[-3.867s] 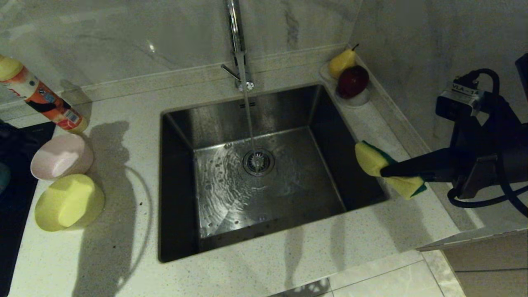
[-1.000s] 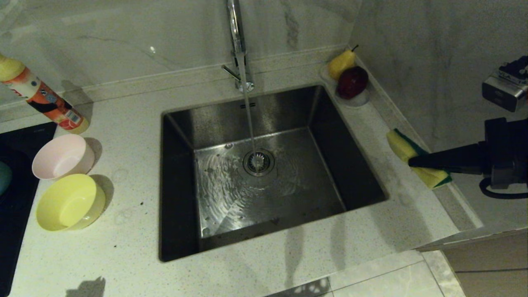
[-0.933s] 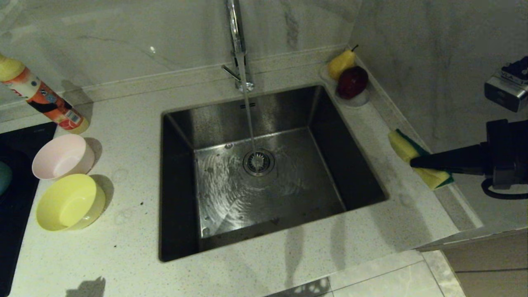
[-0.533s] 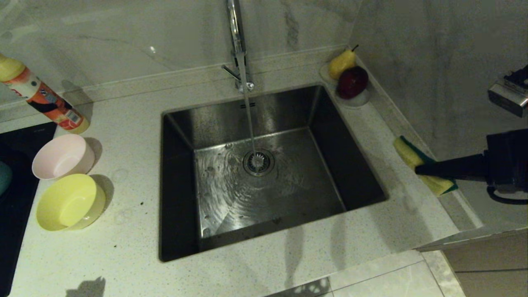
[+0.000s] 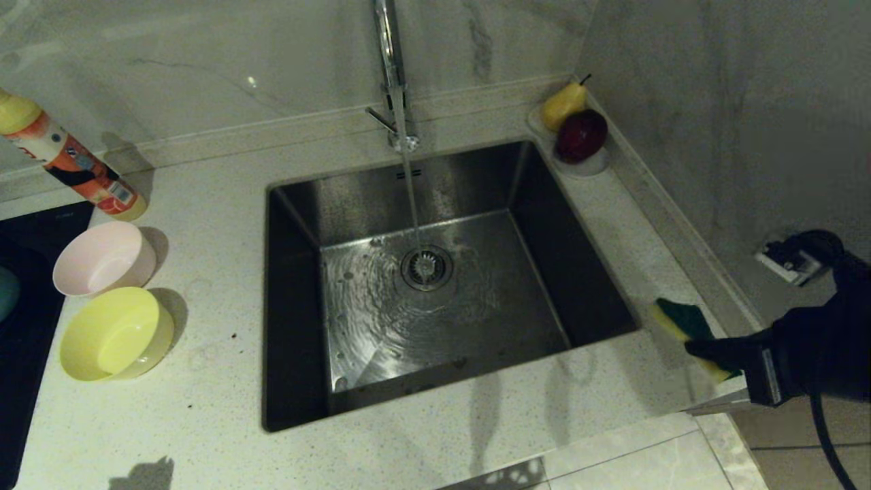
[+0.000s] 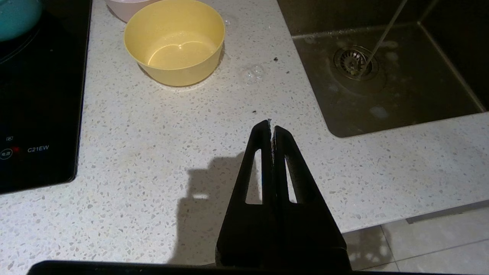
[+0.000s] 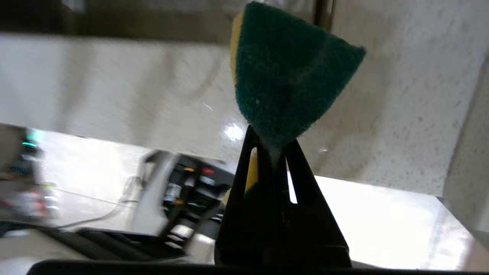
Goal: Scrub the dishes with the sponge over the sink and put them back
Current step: Put down the sponge
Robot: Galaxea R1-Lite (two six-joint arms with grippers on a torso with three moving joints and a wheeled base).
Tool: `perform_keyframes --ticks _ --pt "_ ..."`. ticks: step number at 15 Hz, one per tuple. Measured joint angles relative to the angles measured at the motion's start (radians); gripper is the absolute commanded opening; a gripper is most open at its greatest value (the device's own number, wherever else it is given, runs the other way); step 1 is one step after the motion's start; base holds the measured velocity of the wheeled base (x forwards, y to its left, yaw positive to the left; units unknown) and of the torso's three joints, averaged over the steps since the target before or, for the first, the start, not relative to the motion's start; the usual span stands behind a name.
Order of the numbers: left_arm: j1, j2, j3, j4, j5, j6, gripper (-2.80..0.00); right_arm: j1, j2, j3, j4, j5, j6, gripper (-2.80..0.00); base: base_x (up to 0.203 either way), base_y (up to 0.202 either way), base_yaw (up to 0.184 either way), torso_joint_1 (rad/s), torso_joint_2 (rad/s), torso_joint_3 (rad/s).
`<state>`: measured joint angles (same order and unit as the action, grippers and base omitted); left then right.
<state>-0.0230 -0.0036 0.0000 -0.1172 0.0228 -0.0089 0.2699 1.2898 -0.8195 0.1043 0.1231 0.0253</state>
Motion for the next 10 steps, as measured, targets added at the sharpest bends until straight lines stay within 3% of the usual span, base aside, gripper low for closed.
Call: perform_keyframes --ticks 4,10 --pt "0.000 0.000 0.000 0.000 0.000 0.000 -2.80 0.011 0.000 0.113 -0.123 -0.037 -0.062 -2.80 0.000 0.000 0.000 0.000 0.00 0.000" --pt "0.000 0.000 0.000 0.000 0.000 0.000 -2.80 0.006 0.071 0.161 -0.313 -0.104 -0.092 -2.80 0.000 0.000 0.000 0.000 0.00 0.000"
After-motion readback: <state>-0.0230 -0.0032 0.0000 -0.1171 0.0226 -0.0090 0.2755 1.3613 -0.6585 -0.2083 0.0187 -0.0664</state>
